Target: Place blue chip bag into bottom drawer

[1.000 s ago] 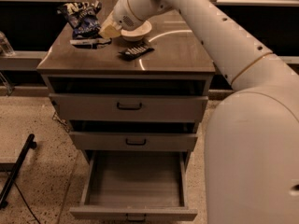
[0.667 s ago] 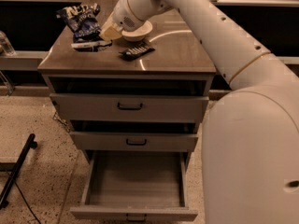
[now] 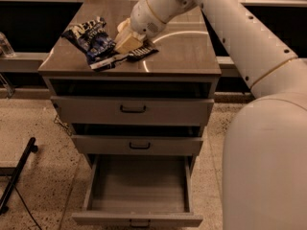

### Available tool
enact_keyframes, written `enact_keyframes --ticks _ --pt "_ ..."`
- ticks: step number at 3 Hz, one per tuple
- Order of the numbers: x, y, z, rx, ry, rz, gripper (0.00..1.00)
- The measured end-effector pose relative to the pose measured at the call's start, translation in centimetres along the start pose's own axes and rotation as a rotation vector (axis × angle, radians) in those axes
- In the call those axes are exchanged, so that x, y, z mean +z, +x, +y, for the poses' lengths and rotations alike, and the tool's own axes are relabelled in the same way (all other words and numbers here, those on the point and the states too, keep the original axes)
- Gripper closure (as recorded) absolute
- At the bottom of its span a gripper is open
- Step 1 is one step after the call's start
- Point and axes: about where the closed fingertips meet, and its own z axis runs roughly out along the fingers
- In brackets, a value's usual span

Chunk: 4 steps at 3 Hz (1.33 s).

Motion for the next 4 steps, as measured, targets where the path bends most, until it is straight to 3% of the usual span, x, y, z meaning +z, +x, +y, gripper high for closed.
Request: enact_keyframes --ticks 1,2,3,4 --pt "0.2 0.3 1.0 -0.019 -0.04 0.01 1.0" --pt "0.3 0.5 1.1 -0.029 -0.042 0.018 1.0" --pt "0.2 2.3 3.6 -0.156 -0.078 0.092 1.0" --pt "-2.1 4.2 8.2 -0.304 -0.127 0.185 1.0"
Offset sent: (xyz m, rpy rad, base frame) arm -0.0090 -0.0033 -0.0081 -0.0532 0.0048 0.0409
